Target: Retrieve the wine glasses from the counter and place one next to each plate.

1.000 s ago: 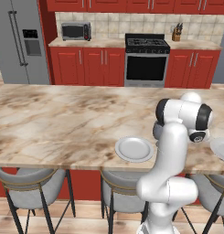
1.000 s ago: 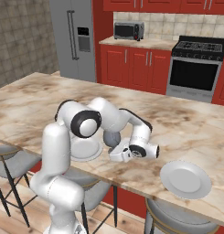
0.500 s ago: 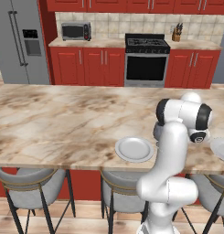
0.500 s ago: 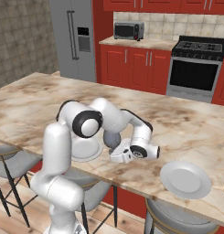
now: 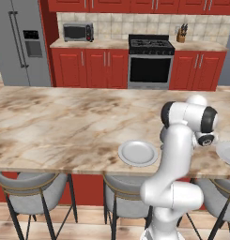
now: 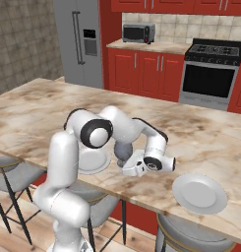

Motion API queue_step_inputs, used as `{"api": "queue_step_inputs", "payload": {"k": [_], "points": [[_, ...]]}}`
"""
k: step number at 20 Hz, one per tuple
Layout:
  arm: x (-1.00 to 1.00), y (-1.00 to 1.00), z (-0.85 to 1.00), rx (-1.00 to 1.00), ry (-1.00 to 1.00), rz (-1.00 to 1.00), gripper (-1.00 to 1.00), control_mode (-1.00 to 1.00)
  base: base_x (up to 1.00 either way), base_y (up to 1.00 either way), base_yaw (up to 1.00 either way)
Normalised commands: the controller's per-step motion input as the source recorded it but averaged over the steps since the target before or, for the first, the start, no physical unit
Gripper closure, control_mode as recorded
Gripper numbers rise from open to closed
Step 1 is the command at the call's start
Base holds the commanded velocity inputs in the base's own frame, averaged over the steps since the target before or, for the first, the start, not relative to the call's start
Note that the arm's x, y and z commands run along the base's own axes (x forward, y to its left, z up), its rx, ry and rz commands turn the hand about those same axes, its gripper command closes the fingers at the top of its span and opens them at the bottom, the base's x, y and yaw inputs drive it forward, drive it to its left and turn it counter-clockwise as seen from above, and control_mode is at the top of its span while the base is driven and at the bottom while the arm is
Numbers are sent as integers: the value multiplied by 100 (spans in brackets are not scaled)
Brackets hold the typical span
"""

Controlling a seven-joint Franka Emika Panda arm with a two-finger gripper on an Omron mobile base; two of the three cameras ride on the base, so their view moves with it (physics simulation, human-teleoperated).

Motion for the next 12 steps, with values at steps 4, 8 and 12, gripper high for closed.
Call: {"api": "queue_step_inputs", "payload": {"k": [4,8,12], "points": [[0,-34,-15,0,0,0,-100,-100,0,0,0],[0,-22,-7,0,0,0,-100,-100,0,0,0],[0,-40,1,0,0,-1,-100,-100,0,0,0]]}}
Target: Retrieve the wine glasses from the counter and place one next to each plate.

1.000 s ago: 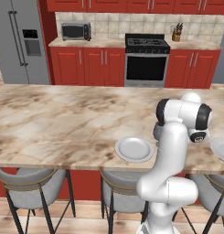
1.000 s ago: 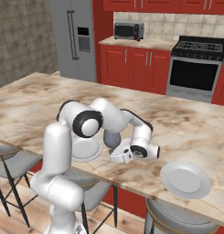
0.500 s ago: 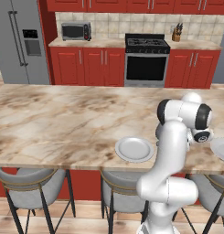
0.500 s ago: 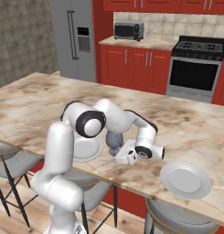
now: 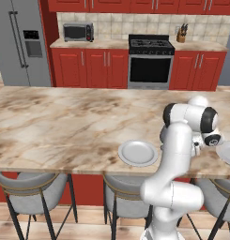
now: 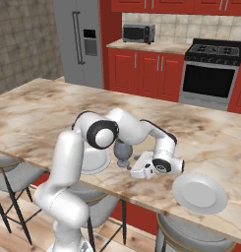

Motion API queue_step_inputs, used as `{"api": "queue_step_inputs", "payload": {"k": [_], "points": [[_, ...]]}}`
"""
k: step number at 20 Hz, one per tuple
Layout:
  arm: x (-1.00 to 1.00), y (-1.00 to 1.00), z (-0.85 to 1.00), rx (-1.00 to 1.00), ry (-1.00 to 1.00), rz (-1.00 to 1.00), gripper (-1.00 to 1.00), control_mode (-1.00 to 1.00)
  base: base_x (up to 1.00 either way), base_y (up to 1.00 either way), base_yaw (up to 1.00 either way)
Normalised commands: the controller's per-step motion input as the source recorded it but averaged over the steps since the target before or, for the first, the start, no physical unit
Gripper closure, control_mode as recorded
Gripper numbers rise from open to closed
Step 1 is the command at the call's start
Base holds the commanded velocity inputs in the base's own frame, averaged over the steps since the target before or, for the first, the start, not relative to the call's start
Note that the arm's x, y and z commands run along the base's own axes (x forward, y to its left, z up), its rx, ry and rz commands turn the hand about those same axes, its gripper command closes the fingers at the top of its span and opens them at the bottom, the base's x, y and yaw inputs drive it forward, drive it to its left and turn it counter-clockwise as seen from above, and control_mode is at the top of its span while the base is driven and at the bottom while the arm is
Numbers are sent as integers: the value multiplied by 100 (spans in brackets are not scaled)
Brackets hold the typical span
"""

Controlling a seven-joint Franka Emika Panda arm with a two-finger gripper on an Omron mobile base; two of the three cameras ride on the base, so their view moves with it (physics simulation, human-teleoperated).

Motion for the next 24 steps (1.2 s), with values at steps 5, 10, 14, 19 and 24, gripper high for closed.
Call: {"api": "queue_step_inputs", "payload": {"k": [5,10,14,19,24], "points": [[-40,-26,33,0,0,-3,-100,-100,0,0,0],[-99,5,58,-2,-15,-6,-100,-100,0,0,0],[-98,13,79,-1,-10,-4,-100,-100,0,0,0],[-59,8,100,0,4,0,-100,-100,0,0,0],[-40,25,100,1,13,0,-100,-100,0,0,0]]}}
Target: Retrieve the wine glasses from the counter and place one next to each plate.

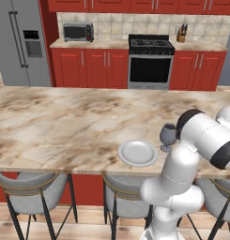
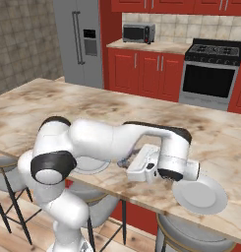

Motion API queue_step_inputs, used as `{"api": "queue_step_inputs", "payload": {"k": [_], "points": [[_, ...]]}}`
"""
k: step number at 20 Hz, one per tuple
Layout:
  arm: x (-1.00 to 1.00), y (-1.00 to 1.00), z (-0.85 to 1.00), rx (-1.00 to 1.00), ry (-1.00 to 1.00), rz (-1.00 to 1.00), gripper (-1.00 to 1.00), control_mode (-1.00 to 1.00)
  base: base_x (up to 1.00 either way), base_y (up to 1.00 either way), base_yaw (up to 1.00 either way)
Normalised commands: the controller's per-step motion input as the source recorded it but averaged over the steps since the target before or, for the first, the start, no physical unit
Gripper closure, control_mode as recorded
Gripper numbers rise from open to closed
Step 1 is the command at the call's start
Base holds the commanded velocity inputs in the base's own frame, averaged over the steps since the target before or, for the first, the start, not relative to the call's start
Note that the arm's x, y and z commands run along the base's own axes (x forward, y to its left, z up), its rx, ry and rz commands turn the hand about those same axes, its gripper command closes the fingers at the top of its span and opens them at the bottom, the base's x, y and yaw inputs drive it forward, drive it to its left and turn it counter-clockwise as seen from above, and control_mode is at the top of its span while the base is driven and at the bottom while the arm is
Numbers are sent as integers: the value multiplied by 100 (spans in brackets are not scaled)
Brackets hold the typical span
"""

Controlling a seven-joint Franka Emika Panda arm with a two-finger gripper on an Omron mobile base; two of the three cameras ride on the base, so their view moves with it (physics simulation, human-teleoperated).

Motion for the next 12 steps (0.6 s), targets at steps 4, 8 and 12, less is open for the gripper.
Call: {"api": "queue_step_inputs", "payload": {"k": [4,8,12], "points": [[-71,65,98,0,1,0,-100,-100,0,0,0],[-85,91,73,-2,-8,0,-100,-100,0,0,0],[-54,99,34,-15,-33,0,-100,-100,0,0,0]]}}
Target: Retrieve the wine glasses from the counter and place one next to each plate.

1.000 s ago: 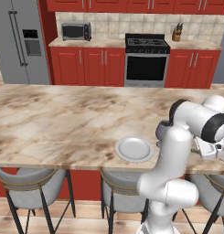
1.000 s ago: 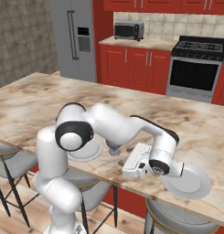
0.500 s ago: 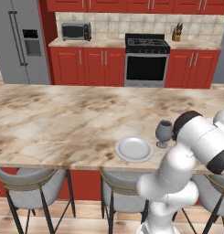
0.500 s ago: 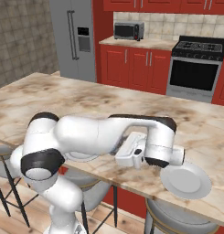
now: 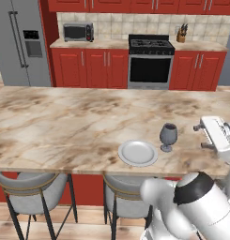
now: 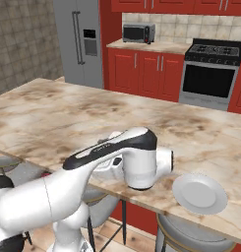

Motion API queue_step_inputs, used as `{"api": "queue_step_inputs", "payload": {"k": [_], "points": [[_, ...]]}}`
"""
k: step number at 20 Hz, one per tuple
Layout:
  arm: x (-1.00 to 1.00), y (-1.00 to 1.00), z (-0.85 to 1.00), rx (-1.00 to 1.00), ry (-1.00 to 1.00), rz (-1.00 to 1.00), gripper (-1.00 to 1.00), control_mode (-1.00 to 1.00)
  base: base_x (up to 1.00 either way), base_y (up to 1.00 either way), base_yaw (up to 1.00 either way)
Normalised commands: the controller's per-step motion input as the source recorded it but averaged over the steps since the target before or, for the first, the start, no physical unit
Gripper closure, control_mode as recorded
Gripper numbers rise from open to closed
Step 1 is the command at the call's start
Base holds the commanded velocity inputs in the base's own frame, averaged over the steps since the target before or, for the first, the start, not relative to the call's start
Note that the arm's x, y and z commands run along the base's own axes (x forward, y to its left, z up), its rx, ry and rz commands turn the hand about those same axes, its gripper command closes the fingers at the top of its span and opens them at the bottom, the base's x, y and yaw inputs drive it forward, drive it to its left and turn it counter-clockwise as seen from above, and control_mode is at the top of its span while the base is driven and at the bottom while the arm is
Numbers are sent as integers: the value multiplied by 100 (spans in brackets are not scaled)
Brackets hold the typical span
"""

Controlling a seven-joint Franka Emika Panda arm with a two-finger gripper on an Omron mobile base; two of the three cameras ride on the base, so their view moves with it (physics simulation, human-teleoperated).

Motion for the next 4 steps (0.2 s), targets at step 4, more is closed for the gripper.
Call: {"api": "queue_step_inputs", "payload": {"k": [4], "points": [[2,77,16,-15,-17,-7,-100,-100,0,0,0]]}}
